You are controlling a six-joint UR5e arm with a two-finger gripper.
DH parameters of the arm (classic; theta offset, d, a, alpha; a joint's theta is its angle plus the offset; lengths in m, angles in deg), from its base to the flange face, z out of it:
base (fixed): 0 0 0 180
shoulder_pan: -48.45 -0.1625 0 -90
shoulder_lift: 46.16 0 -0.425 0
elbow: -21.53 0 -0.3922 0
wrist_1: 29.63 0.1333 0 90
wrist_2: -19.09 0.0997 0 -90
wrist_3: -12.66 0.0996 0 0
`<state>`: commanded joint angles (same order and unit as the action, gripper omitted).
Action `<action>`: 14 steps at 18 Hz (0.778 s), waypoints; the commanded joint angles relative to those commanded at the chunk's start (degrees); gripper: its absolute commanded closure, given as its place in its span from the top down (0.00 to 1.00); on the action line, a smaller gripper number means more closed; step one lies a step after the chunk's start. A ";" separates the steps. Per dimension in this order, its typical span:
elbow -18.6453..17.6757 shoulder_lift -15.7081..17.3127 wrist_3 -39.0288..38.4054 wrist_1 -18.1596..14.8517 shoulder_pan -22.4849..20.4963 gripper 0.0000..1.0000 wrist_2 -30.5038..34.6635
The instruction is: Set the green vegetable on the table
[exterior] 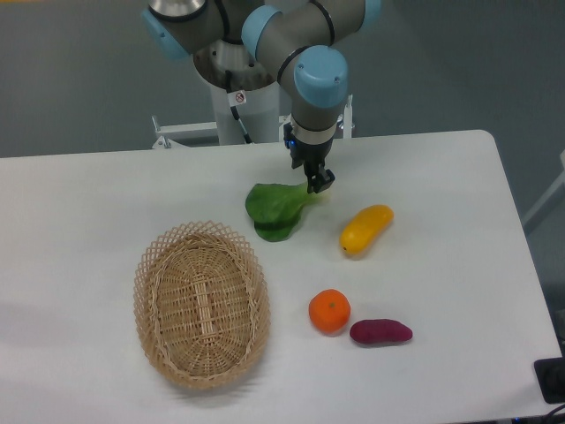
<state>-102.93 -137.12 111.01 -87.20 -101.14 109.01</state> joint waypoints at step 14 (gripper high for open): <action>13.35 -5.09 -0.88 -0.53 -1.76 1.00 -0.53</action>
<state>-89.58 -142.22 110.13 -87.72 -102.89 108.48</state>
